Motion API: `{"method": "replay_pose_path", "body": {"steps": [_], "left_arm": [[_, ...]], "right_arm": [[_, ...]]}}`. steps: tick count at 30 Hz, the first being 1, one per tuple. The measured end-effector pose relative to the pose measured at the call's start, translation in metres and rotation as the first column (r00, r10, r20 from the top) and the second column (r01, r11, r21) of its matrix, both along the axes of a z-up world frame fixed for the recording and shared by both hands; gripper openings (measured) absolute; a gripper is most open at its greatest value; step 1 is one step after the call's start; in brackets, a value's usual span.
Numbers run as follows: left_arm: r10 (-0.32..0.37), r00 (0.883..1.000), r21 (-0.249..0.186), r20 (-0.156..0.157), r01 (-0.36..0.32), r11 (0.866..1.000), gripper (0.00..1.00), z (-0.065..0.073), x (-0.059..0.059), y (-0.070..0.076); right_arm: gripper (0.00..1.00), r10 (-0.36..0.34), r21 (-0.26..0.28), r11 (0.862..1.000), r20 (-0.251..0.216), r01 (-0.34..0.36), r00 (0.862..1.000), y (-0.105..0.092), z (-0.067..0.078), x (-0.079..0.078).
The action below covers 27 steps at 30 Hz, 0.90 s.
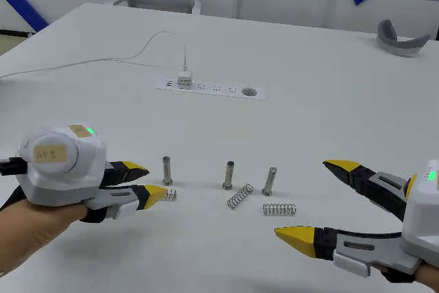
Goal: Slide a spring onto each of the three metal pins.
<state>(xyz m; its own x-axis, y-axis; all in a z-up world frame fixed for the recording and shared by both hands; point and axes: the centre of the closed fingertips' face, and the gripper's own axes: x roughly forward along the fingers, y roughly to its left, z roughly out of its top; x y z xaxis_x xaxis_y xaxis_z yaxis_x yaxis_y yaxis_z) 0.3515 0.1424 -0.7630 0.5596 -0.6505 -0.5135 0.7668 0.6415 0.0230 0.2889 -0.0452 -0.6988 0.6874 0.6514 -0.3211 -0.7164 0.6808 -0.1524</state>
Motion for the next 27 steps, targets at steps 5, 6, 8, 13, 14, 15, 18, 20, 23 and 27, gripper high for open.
{"method": "replay_pose_path", "body": {"steps": [5,6,8,13,14,15,18,20,23,27], "left_arm": [[-0.024,1.0,0.018,-0.019,0.024,1.0,0.29,-0.011,0.001,0.001],[-0.028,0.999,0.02,-0.022,0.028,0.999,0.29,-0.012,0.001,0.001],[-0.035,0.999,0.026,-0.024,0.036,0.999,0.28,-0.015,0.002,0.001],[-0.055,0.998,0.029,-0.032,0.056,0.998,0.28,-0.02,0.005,0.0],[-0.056,0.998,0.036,-0.034,0.057,0.998,0.27,-0.023,0.006,0.0],[-0.058,0.998,0.038,-0.035,0.059,0.998,0.27,-0.024,0.006,0.0],[-0.062,0.997,0.046,-0.041,0.064,0.997,0.26,-0.027,0.006,0.0],[-0.06,0.997,0.042,-0.048,0.062,0.997,0.25,-0.028,0.006,-0.001],[-0.056,0.997,0.042,-0.05,0.058,0.997,0.23,-0.029,0.006,0.0],[-0.046,0.997,0.03,-0.056,0.047,0.998,0.2,-0.029,0.005,0.0]], "right_arm": [[0.81,0.001,-0.001,1.0,-0.003,-0.001,1.0,0.001,-0.001,0.0],[0.81,0.001,-0.001,1.0,-0.004,-0.001,1.0,0.001,-0.001,0.0],[0.81,0.0,-0.002,1.0,-0.006,0.0,1.0,0.001,-0.001,0.0],[0.81,-0.002,-0.003,1.0,-0.012,0.002,1.0,0.001,-0.004,-0.001],[0.81,-0.002,-0.003,1.0,-0.014,0.002,1.0,0.001,-0.005,-0.001],[0.81,-0.003,-0.003,1.0,-0.015,0.003,1.0,0.001,-0.006,-0.001],[0.81,-0.003,-0.003,1.0,-0.017,0.003,1.0,0.001,-0.006,-0.001],[0.81,-0.006,-0.002,1.0,-0.018,0.006,1.0,0.0,-0.006,-0.001],[0.81,-0.008,-0.003,1.0,-0.017,0.008,1.0,-0.001,-0.006,-0.001],[0.81,-0.009,-0.005,1.0,-0.019,0.009,1.0,-0.001,-0.007,-0.001]]}}
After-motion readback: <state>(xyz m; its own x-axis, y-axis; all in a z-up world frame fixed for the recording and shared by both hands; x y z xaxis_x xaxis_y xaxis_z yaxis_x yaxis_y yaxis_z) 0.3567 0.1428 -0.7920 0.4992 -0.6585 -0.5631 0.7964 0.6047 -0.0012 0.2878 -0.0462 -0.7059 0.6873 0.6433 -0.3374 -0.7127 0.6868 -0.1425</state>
